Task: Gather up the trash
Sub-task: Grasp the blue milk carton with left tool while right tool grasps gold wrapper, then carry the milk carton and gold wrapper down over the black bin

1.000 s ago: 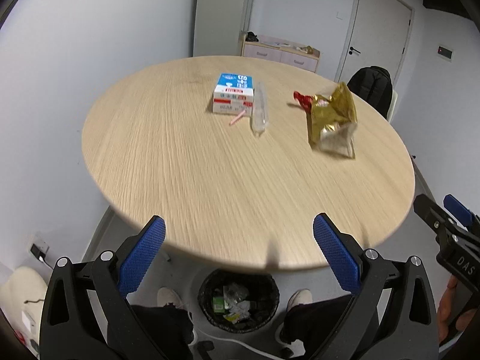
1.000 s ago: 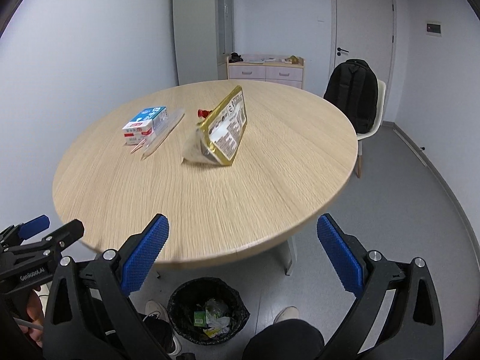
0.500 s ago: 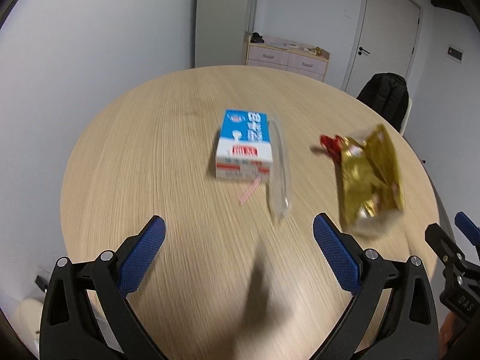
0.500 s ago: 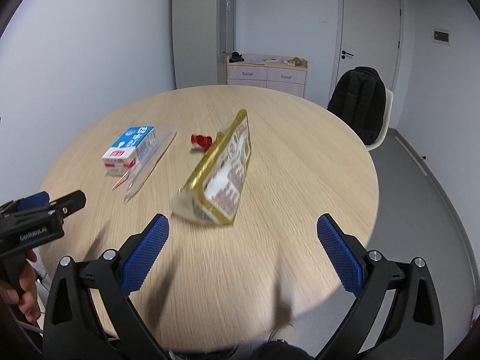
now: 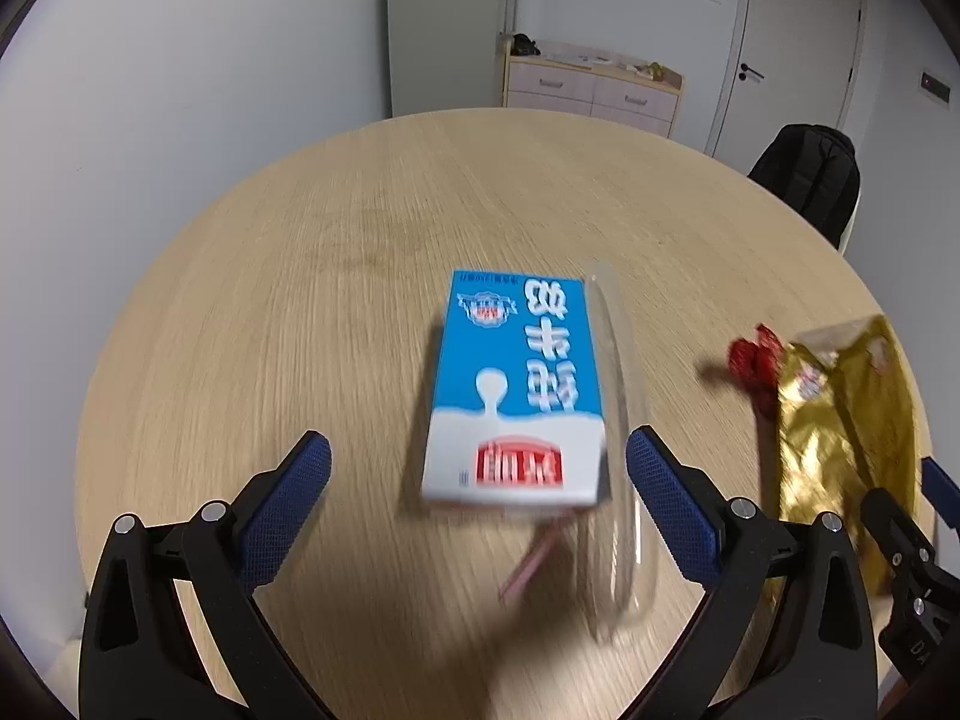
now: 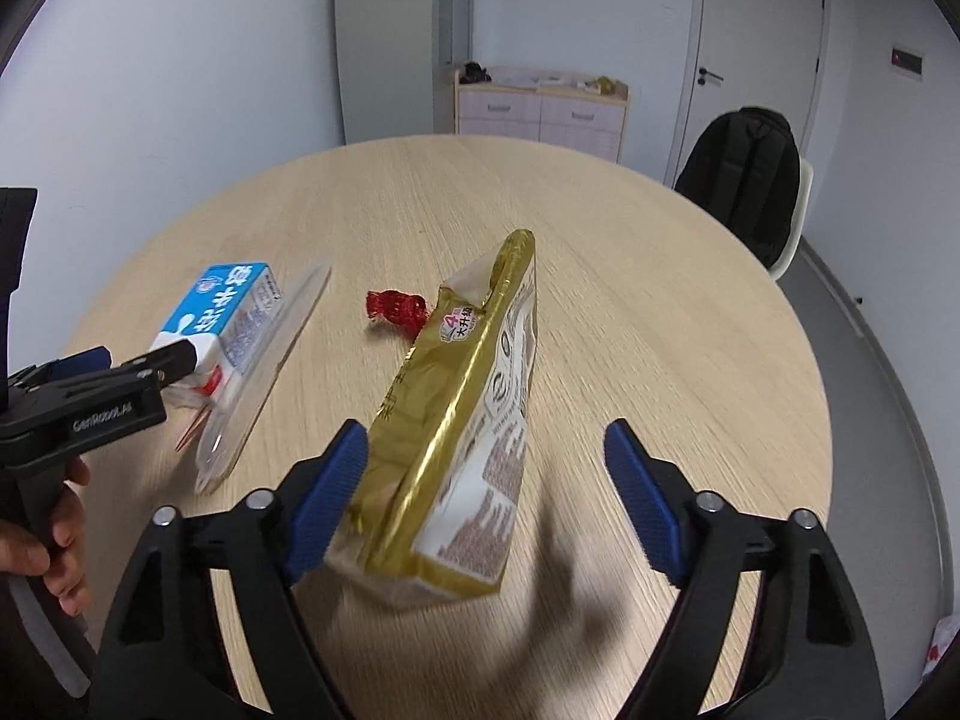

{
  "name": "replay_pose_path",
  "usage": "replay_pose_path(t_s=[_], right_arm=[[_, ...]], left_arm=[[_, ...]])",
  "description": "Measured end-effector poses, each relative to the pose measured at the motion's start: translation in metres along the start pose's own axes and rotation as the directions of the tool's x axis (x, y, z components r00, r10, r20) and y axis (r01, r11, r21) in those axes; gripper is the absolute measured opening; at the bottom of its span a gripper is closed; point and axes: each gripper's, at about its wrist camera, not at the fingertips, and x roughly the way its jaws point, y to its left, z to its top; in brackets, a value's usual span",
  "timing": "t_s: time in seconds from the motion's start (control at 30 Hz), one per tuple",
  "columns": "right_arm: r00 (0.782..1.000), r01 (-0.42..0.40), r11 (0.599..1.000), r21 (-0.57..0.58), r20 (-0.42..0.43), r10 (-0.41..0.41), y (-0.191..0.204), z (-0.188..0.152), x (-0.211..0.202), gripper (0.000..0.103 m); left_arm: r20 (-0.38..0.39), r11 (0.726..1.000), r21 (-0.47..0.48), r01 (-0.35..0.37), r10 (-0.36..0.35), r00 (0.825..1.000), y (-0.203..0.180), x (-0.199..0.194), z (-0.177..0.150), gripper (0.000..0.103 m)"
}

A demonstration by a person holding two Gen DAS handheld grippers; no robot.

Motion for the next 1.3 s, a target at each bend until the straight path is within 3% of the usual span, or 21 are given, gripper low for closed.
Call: replay_pose_path(t_s=[0.07, 0.2, 0.23, 0.27, 0.33, 0.4, 0.57, 1.3], right_arm=[[1.000, -0.001, 1.000, 0.005, -0.016, 0.001, 0.001, 0.003, 0.009, 0.066], [0.999, -0.005, 1.000, 0.014, -0.048, 0.006, 0.000, 0.003, 0.021, 0.046], [0.998, -0.006, 1.000, 0.018, -0.056, 0.007, -0.001, 0.002, 0.023, 0.041], [0.998, -0.002, 1.000, 0.021, -0.062, 0.003, -0.002, 0.002, 0.025, 0.030], [0.998, -0.002, 1.000, 0.030, -0.066, 0.004, -0.004, 0.000, 0.026, 0.021], [0.998, 0.007, 1.000, 0.029, -0.057, -0.006, -0.005, -0.002, 0.024, 0.012], [0.999, 0.012, 1.000, 0.027, -0.046, -0.010, -0.006, -0.003, 0.018, 0.007], [1.000, 0.008, 1.000, 0.017, 0.026, -0.008, 0.000, -0.012, -0.034, 0.007]], left_arm=[[-0.018, 1.000, 0.004, -0.011, 0.012, 1.000, 0.001, 0.011, 0.005, 0.095], [-0.045, 1.000, -0.004, 0.000, -0.001, 0.999, 0.002, 0.025, 0.008, 0.088], [-0.051, 1.000, -0.006, 0.001, -0.001, 0.999, 0.003, 0.027, 0.008, 0.080], [-0.060, 1.000, -0.008, 0.002, -0.003, 0.998, 0.003, 0.030, 0.008, 0.073], [-0.066, 1.000, -0.017, 0.007, -0.008, 0.998, 0.005, 0.032, 0.007, 0.063], [-0.059, 1.000, -0.020, 0.001, -0.002, 0.998, 0.007, 0.031, 0.004, 0.063], [-0.044, 1.000, 0.002, -0.004, 0.004, 0.999, 0.001, 0.022, 0.001, 0.062], [-0.010, 1.000, 0.010, -0.001, 0.002, 1.000, 0.004, -0.031, -0.031, 0.062]])
